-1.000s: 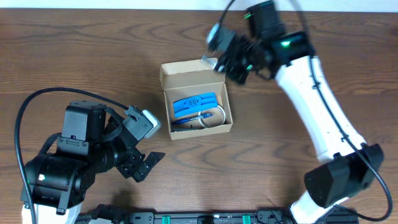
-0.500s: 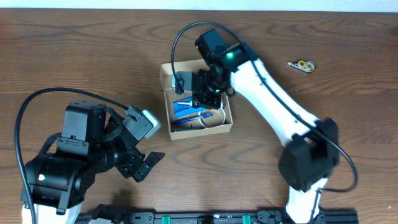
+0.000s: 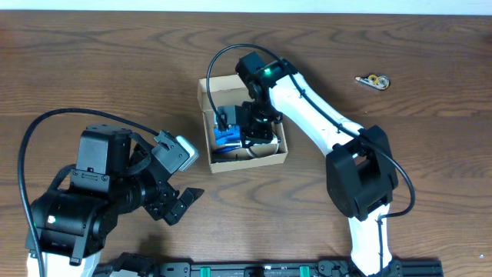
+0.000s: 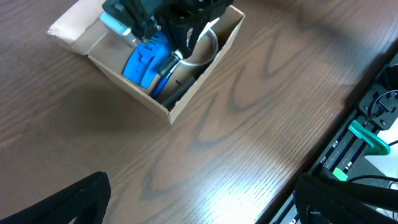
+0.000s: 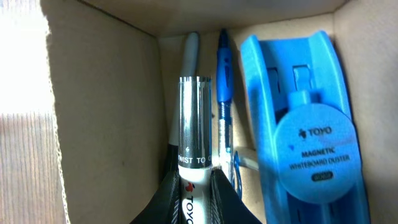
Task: Pack container
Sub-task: 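Release the marker and move the right gripper to the correction tape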
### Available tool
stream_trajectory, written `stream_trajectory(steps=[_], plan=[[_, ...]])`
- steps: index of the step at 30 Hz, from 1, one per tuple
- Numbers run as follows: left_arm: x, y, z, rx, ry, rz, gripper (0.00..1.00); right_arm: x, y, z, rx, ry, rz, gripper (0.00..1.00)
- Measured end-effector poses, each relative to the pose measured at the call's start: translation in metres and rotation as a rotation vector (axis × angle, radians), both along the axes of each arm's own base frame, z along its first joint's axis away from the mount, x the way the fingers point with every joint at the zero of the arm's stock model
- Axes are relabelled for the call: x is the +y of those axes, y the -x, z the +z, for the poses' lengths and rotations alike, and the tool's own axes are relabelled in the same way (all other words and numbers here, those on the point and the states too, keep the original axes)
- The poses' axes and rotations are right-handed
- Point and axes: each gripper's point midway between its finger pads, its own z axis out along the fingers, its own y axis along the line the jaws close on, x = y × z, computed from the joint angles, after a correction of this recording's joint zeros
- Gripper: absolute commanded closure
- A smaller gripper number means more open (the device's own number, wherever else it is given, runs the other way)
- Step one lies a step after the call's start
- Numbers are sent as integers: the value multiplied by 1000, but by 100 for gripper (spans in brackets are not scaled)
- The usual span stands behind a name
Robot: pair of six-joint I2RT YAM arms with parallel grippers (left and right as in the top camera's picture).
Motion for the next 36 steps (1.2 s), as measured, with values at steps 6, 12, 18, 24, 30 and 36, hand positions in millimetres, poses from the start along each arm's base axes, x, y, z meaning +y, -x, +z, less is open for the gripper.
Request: stream_trajectory(steps=[6, 12, 18, 24, 30, 36], plan=[[0, 0, 0, 0, 0, 0, 5, 8, 7, 0, -4, -6, 46, 56], [0, 0, 0, 0, 0, 0, 5, 11, 11, 0, -6, -5, 62, 52], [0, 0, 0, 0, 0, 0, 5, 14, 7, 7, -8, -5, 13, 35], [0, 0, 0, 0, 0, 0, 5, 16, -18, 56, -148, -58, -32, 24], [0, 0, 0, 0, 0, 0, 5, -14, -53, 111, -339, -80, -142, 16], [0, 0, 0, 0, 0, 0, 5, -74, -93, 121, -383, -31, -354, 7]])
